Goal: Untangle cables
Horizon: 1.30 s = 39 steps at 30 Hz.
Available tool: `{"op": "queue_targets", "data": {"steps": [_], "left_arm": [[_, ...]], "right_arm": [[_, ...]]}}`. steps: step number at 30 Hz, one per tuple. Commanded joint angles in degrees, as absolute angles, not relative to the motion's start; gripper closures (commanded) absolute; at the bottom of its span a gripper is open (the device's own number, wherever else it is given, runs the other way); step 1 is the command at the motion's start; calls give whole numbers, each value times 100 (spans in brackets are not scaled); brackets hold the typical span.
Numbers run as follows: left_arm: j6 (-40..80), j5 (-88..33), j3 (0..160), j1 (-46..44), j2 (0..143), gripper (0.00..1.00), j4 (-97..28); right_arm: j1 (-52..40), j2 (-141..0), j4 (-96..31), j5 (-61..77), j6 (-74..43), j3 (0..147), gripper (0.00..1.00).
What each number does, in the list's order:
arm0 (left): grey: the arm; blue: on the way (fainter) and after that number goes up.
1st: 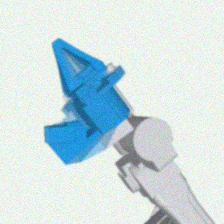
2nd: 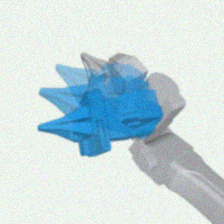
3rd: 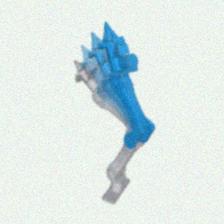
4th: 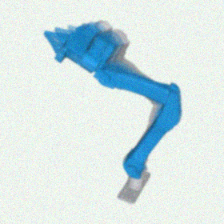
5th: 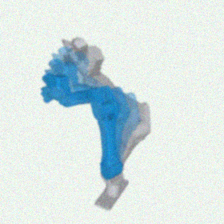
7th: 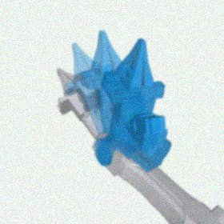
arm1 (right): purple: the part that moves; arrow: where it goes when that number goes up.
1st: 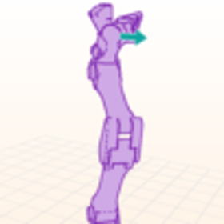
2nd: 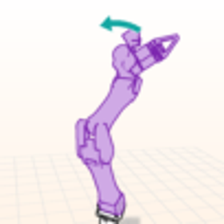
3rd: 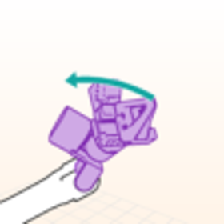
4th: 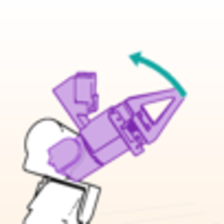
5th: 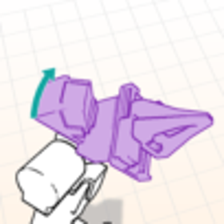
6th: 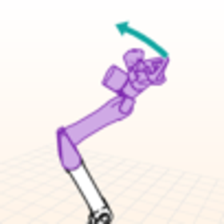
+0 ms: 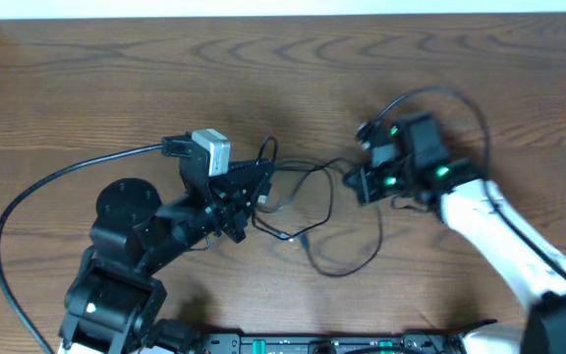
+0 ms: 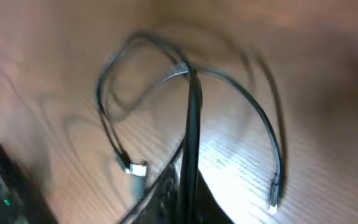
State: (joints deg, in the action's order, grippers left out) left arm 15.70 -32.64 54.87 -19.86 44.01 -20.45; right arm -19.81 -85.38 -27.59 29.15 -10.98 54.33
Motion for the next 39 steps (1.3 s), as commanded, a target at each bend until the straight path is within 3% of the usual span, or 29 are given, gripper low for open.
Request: {"op": "queue_targets", "data": {"steps": [1,8,14,21,29,37,39], "left_arm": [[1205,-2825,5496,-1953,4595,92,-2259],[1166,-1859,5496,-1953,5531,92,-2558],[919,-1579,5496,-1951,6451,92,-2434],[1037,-139,5496,-1693,7100,88,-2252],[1514,-237,5496,-611,6866,84,-2093],[1555,-1671,5496,-469,6866,83,-2091],[1555,-2220,5496,-469,6866,78,-2091]], "right_arm": [[-1732,-8084,-3712,2362,-906,6320,99],[-1385,-7592,-5231,1323,-893,7728,99],[-1039,-7467,-5763,1210,-895,8394,99],[-228,-7461,-6545,370,-897,9159,99],[950,-7463,-6895,102,-1087,9537,99],[788,-7463,-6987,469,-1066,9535,99],[722,-7463,-7006,467,-1066,9535,99]]}}
